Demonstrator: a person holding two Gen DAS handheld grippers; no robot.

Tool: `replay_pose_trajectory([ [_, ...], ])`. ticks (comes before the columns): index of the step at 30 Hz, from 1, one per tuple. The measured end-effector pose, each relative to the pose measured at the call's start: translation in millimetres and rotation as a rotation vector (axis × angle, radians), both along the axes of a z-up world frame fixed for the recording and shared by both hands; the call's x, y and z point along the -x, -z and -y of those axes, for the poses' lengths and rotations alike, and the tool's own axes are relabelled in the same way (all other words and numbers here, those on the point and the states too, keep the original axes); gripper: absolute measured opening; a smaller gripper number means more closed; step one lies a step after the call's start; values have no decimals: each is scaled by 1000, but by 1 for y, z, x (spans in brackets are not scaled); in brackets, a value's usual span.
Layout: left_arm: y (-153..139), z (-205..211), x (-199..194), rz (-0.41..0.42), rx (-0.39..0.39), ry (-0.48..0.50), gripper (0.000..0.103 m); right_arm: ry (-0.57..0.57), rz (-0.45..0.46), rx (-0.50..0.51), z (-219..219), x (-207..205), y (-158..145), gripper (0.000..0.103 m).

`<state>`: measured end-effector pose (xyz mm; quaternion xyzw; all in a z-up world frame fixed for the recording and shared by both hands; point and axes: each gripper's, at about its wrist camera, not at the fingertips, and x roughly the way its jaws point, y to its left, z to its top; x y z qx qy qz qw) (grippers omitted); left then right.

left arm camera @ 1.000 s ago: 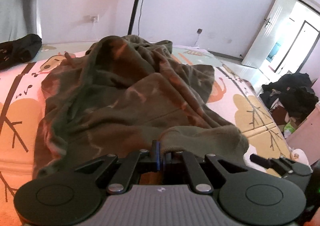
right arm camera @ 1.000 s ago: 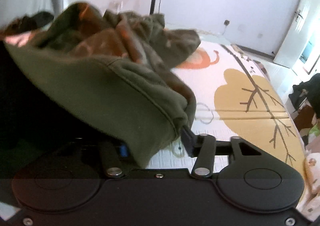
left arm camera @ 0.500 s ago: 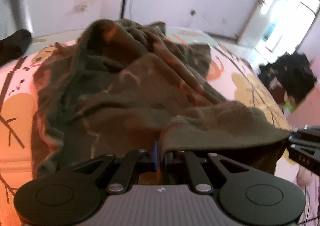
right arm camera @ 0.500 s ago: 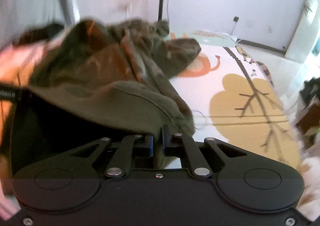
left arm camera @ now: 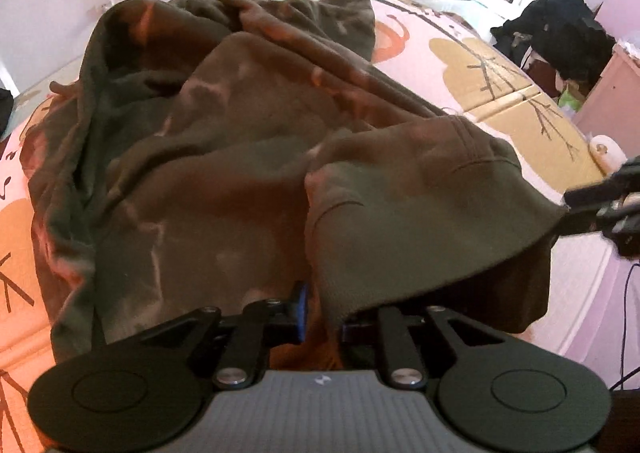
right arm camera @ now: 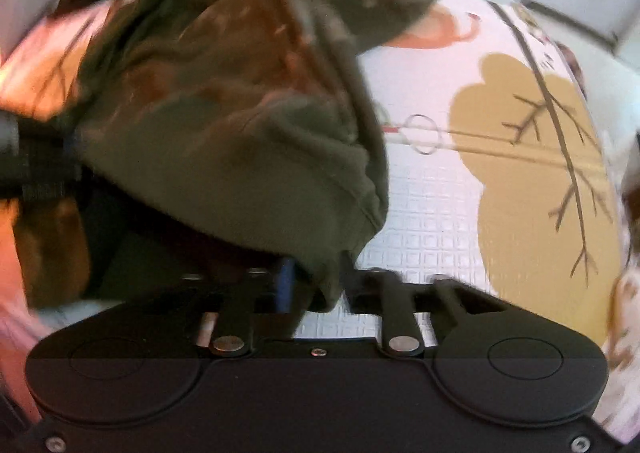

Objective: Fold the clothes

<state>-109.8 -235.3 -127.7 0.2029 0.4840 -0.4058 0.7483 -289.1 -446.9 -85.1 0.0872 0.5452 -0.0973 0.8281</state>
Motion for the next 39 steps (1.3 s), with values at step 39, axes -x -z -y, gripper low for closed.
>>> replay_pose_trajectory([
  [39, 37, -23, -49, 19, -200, -302, 41, 206, 83, -520, 54, 4, 80, 52],
])
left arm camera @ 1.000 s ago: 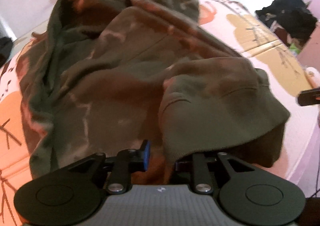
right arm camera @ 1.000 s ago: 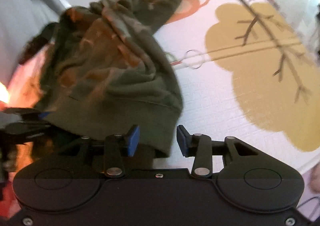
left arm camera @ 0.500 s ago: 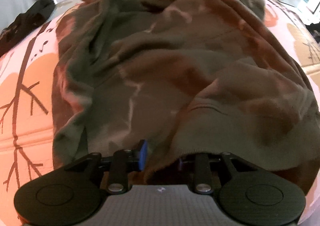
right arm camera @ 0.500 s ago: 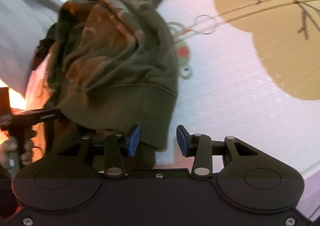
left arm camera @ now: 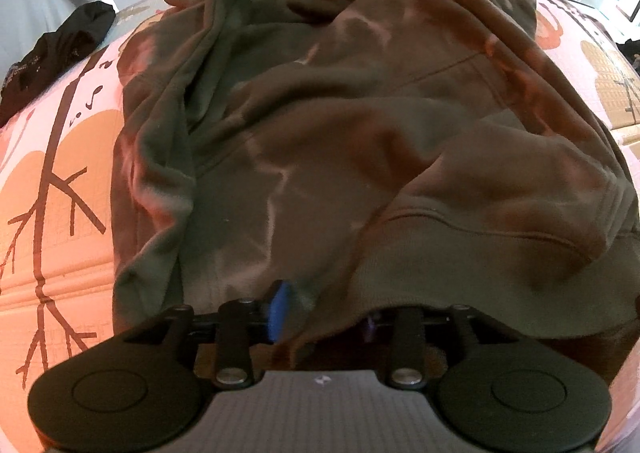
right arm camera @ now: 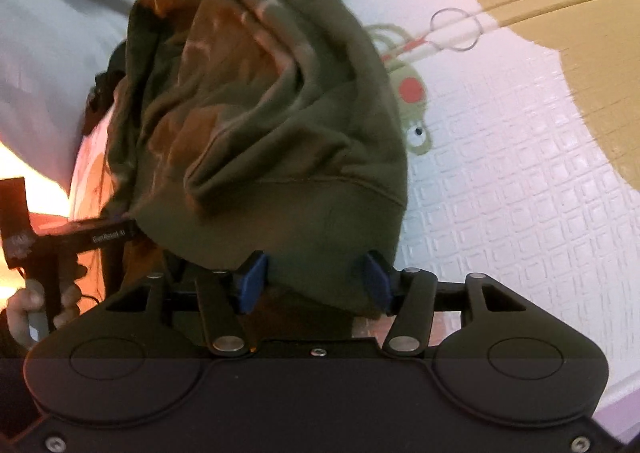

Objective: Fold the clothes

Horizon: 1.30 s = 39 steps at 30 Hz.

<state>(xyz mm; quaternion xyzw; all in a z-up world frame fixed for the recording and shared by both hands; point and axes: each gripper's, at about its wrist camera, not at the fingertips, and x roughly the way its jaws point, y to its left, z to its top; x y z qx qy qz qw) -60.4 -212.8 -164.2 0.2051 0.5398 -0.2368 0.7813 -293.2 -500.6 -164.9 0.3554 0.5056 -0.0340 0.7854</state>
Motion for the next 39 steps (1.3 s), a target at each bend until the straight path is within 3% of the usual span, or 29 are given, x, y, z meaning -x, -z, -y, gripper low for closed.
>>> replay_pose_trajectory([
  [8, 1, 0, 1, 10, -4, 16, 41, 83, -2, 6, 23, 3, -2, 52],
  [17, 0, 8, 11, 54, -35, 67, 40, -9, -1, 21, 1, -17, -1, 51],
  [22, 1, 9, 13, 58, -37, 79, 39, 2, -3, 35, 0, -16, 0, 30],
  [27, -1, 11, 17, 51, -29, 105, 40, 27, 32, 44, 0, -12, -9, 15],
  [35, -10, 16, 31, 41, 14, 165, 41, 62, 67, 103, 12, 3, -48, 13],
  [39, -21, 20, 43, 24, 77, 236, 43, 70, 61, 164, 20, 10, -71, 12],
])
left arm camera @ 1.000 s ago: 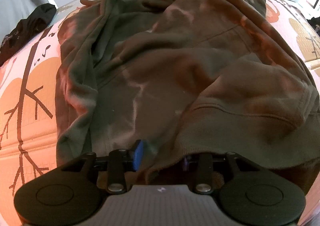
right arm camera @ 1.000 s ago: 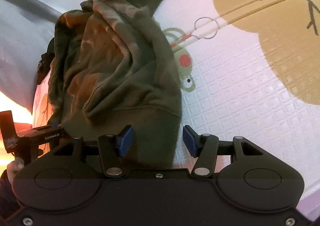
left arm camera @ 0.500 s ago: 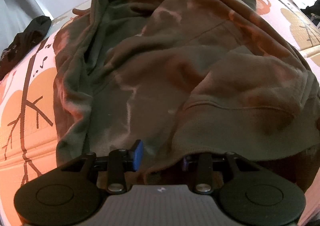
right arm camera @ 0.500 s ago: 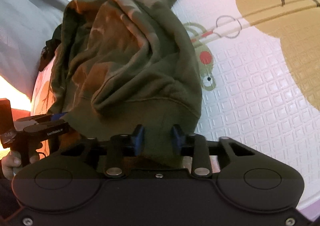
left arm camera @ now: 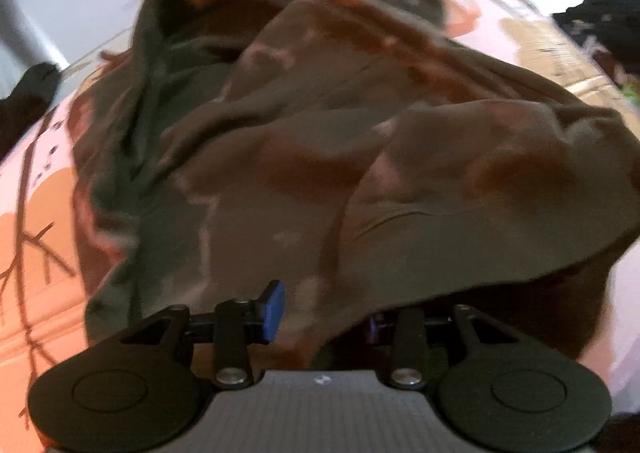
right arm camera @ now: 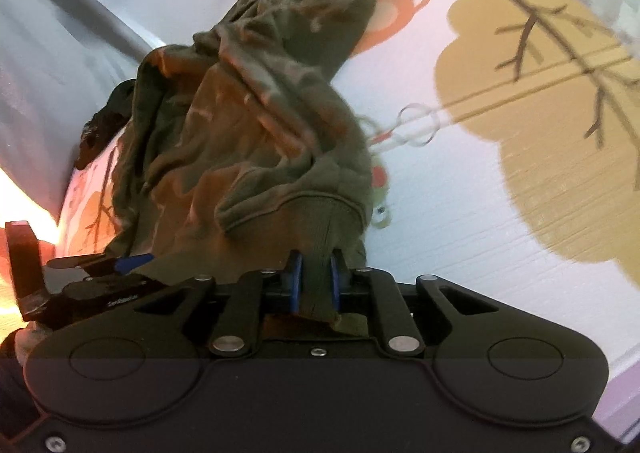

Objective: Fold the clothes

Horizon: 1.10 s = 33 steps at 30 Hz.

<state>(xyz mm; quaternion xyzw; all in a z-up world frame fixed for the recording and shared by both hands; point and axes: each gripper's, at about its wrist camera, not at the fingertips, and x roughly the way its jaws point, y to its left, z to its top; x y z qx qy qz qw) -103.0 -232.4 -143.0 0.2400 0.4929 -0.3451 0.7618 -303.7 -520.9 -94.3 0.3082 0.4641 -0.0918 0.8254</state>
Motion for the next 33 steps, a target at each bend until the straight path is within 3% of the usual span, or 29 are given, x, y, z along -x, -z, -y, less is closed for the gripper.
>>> replay_pose_trajectory([
  [8, -8, 16, 41, -144, 121, 221, 46, 74, -49, 122, 39, 16, -37, 11],
  [14, 9, 30, 73, -242, 102, 353, 47, 116, -135, 123, 70, 20, -26, 11],
  [20, 24, 31, 83, -275, 80, 355, 49, 122, -258, 96, 87, 15, 13, 11],
  [24, 20, 17, 68, -231, 99, 276, 65, 101, -332, 83, 87, 10, 47, 11],
  [26, 19, 11, 63, -200, 87, 252, 68, 76, -349, 92, 83, 9, 58, 14],
  [29, 23, 3, 58, -194, 64, 244, 69, 89, -356, 122, 78, 9, 56, 35],
  [33, 25, -9, 61, -172, 54, 239, 70, 82, -288, 210, 67, 10, 33, 38],
])
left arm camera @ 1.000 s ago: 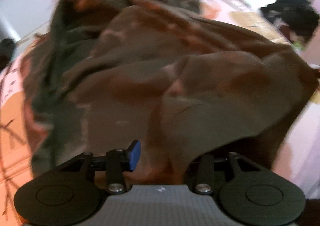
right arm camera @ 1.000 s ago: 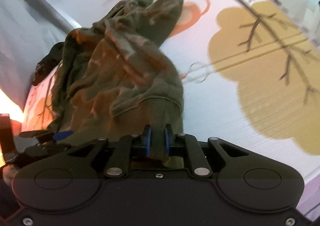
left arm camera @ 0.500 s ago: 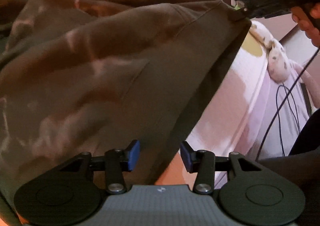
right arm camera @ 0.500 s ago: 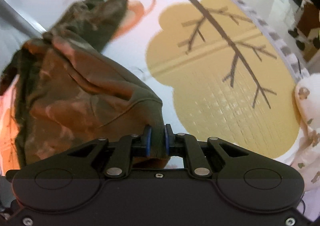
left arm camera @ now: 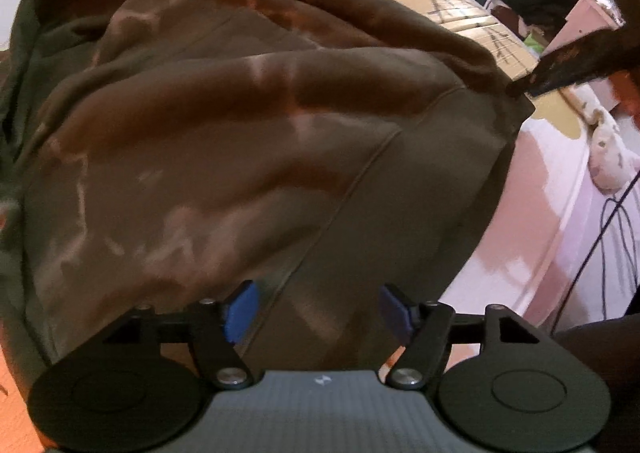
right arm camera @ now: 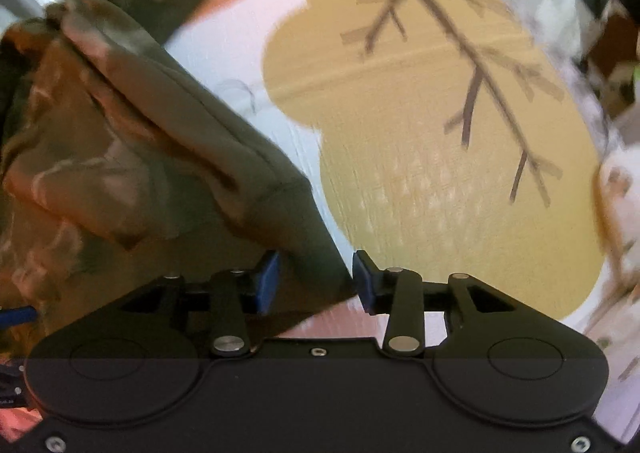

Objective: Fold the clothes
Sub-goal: 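Spread the hoodie body with the left gripper toward the right gripper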

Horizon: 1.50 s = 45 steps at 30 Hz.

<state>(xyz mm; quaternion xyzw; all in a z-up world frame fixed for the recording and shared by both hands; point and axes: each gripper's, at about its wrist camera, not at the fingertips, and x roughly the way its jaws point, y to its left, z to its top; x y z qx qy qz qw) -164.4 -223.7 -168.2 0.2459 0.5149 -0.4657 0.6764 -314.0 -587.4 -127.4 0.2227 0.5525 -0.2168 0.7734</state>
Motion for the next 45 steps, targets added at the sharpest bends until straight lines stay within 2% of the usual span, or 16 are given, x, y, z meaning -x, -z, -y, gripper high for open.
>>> replay_pose_trajectory([
  [2, -1, -4, 4, 14, 1, 3, 72, -49, 54, 61, -10, -1, -20, 38],
  [4, -5, -5, 6, 25, 13, 20, 75, -104, 100, 74, -25, -1, -38, 39],
  [6, -7, -6, 12, 40, 32, 43, 77, -167, 128, -11, -39, -3, -48, 39],
  [9, -11, -9, 25, 71, 51, 86, 82, -269, 139, -128, -66, -6, -45, 37],
  [13, -6, -11, 39, 101, 44, 138, 82, -449, 128, -79, -107, -9, -34, 36],
  [16, 1, -10, 45, 123, 25, 146, 82, -519, 110, -69, -124, -10, -24, 36],
  [24, 13, -9, 44, 137, 16, 94, 81, -712, 70, 118, -164, -11, -10, 39],
  [29, 12, -7, 43, 167, 11, 48, 70, -800, 43, 263, -180, -14, -1, 40],
  [34, 12, -3, 36, 186, 10, -7, 53, -848, 43, 358, -191, -11, 8, 42],
  [36, 10, -4, 35, 172, 15, -8, 52, -858, 40, 372, -193, -10, 11, 42],
  [38, 7, -5, 36, 147, 29, -5, 52, -870, 44, 367, -195, -7, 10, 42],
  [40, 6, -6, 41, 147, 36, 3, 62, -887, 45, 368, -196, -1, 7, 51],
  [42, 8, -3, 51, 191, 26, 21, 73, -902, 42, 391, -199, 4, 7, 57],
  [45, 12, 1, 68, 266, 5, 51, 76, -917, 40, 428, -202, 7, 9, 58],
])
